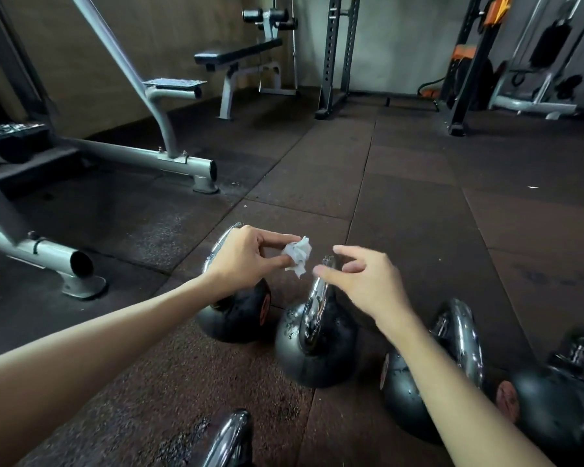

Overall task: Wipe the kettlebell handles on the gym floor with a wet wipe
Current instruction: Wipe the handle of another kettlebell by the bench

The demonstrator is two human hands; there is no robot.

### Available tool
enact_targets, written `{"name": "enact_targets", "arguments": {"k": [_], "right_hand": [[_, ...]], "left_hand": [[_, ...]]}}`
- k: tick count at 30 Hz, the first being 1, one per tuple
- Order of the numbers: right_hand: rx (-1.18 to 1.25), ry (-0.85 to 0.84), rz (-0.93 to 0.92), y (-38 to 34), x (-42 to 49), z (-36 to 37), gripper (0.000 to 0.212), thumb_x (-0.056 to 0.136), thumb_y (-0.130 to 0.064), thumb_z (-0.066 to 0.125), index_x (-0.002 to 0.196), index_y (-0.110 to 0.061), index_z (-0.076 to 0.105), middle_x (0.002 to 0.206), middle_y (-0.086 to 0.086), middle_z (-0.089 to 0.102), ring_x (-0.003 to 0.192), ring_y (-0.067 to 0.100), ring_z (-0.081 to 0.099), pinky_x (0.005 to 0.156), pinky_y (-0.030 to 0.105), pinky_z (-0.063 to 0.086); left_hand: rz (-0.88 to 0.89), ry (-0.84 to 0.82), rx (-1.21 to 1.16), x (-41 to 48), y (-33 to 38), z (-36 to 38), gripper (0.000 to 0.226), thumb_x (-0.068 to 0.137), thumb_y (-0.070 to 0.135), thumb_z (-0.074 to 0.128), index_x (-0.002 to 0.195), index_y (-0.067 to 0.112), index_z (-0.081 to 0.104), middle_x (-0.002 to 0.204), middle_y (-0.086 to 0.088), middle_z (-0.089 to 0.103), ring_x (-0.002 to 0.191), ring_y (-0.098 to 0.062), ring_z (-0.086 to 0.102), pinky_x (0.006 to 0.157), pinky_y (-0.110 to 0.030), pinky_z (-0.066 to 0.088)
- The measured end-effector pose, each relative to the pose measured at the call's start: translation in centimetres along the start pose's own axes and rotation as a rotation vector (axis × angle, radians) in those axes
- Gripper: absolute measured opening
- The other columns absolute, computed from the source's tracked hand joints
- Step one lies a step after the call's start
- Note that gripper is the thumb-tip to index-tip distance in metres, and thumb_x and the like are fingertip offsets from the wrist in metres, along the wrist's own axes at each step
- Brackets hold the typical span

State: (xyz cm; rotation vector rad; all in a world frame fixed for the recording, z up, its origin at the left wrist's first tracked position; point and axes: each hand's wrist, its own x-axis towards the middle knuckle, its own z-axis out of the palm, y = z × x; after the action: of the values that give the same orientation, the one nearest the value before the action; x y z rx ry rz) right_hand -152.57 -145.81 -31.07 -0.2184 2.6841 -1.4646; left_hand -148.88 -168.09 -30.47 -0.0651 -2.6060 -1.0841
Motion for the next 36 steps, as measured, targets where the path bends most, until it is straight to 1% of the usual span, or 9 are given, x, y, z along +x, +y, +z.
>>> {"name": "enact_targets", "arguments": {"k": [5, 8, 13, 17, 20, 24, 28, 32, 36], "right_hand": [[-0.375, -0.065, -0.031, 0.3, -1.8, 4.4, 0.102, 0.062, -0.065, 0.087, 0.151, -0.049, 0.041, 0.143, -0.006, 0.059, 0.131, 0.022, 0.057, 0.098, 0.037, 0.050], [-0.314, -0.010, -0.008, 1.0, -2.1, 4.6, 0.095, 0.064, -0.053, 0.085, 0.148, -0.054, 0.043, 0.122, -0.009, 0.068, 0.113, 0.017, 0.065, 0.086, 0.032, 0.057], [-0.171, 0.034, 0.040, 2.1, -3.3, 4.2, 0.093, 0.056, -0.050, 0.080, 0.142, -0.060, 0.046, 0.088, -0.016, 0.071, 0.079, 0.009, 0.067, 0.068, 0.031, 0.058], [-0.109, 0.064, 0.080, 3.5, -3.6, 2.7, 0.089, 0.055, -0.042, 0.079, 0.136, -0.064, 0.049, 0.064, -0.011, 0.071, 0.049, 0.004, 0.056, 0.054, 0.027, 0.051], [-0.053, 0.064, 0.066, 4.7, -4.2, 1.1, 0.087, 0.060, -0.032, 0.082, 0.137, -0.061, 0.053, 0.080, -0.027, 0.069, 0.070, 0.005, 0.070, 0.063, 0.022, 0.057], [0.062, 0.049, 0.041, 6.1, -4.8, -0.6, 0.086, 0.064, -0.022, 0.085, 0.137, -0.055, 0.055, 0.070, -0.048, 0.060, 0.093, -0.024, 0.043, 0.059, -0.002, 0.042], [0.136, 0.033, 0.048, 6.8, -4.6, -1.2, 0.088, 0.062, -0.022, 0.087, 0.137, -0.056, 0.056, 0.105, -0.045, 0.048, 0.082, -0.024, 0.061, 0.062, 0.002, 0.041], [0.225, 0.025, 0.099, 7.9, -4.0, -2.4, 0.091, 0.062, -0.013, 0.088, 0.140, -0.049, 0.057, 0.128, -0.024, 0.063, 0.127, -0.005, 0.051, 0.094, 0.012, 0.040], [0.248, 0.027, 0.176, 8.8, -3.7, -3.8, 0.092, 0.058, -0.010, 0.086, 0.136, -0.052, 0.060, 0.079, -0.010, 0.072, 0.060, -0.001, 0.055, 0.066, 0.025, 0.048]], "left_hand": [[-0.049, -0.050, 0.008, 0.4, -2.1, 0.3, 0.034, 0.082, 0.023, 0.086, 0.114, 0.033, 0.080, 0.095, 0.018, 0.078, 0.047, 0.009, 0.051, 0.054, -0.007, 0.037], [-0.076, -0.075, -0.005, 0.1, -2.9, 1.0, 0.035, 0.080, 0.022, 0.088, 0.113, 0.031, 0.080, 0.099, 0.015, 0.078, 0.060, 0.022, 0.059, 0.060, -0.002, 0.040], [-0.146, -0.159, -0.047, 0.0, -4.5, 2.6, 0.035, 0.077, 0.026, 0.091, 0.110, 0.035, 0.081, 0.076, 0.026, 0.074, 0.075, 0.015, 0.068, 0.070, -0.003, 0.045], [-0.188, -0.204, -0.094, 1.3, -4.8, 4.6, 0.037, 0.076, 0.026, 0.092, 0.110, 0.033, 0.081, 0.089, 0.020, 0.078, 0.082, 0.012, 0.070, 0.072, -0.003, 0.046], [-0.222, -0.186, -0.082, 2.8, -4.9, 7.0, 0.039, 0.075, 0.031, 0.091, 0.113, 0.034, 0.081, 0.095, 0.011, 0.080, 0.090, 0.000, 0.073, 0.072, -0.005, 0.048], [-0.258, -0.217, -0.105, 5.0, -4.3, 11.1, 0.039, 0.075, 0.032, 0.092, 0.112, 0.033, 0.081, 0.097, 0.012, 0.079, 0.095, -0.001, 0.072, 0.075, -0.006, 0.047], [-0.241, -0.239, -0.036, 6.5, -3.8, 14.1, 0.020, 0.076, 0.029, 0.090, 0.093, 0.019, 0.085, 0.082, 0.007, 0.076, 0.074, -0.002, 0.060, 0.075, -0.029, 0.053], [-0.211, -0.325, -0.002, 6.5, -4.1, 15.0, 0.019, 0.079, 0.031, 0.087, 0.086, 0.014, 0.083, 0.074, -0.004, 0.075, 0.063, -0.004, 0.048, 0.063, -0.031, 0.044], [-0.201, -0.296, -0.107, 6.0, -2.9, 15.9, 0.027, 0.076, 0.032, 0.091, 0.102, 0.026, 0.084, 0.088, 0.010, 0.080, 0.062, 0.015, 0.057, 0.060, -0.005, 0.040]]}}
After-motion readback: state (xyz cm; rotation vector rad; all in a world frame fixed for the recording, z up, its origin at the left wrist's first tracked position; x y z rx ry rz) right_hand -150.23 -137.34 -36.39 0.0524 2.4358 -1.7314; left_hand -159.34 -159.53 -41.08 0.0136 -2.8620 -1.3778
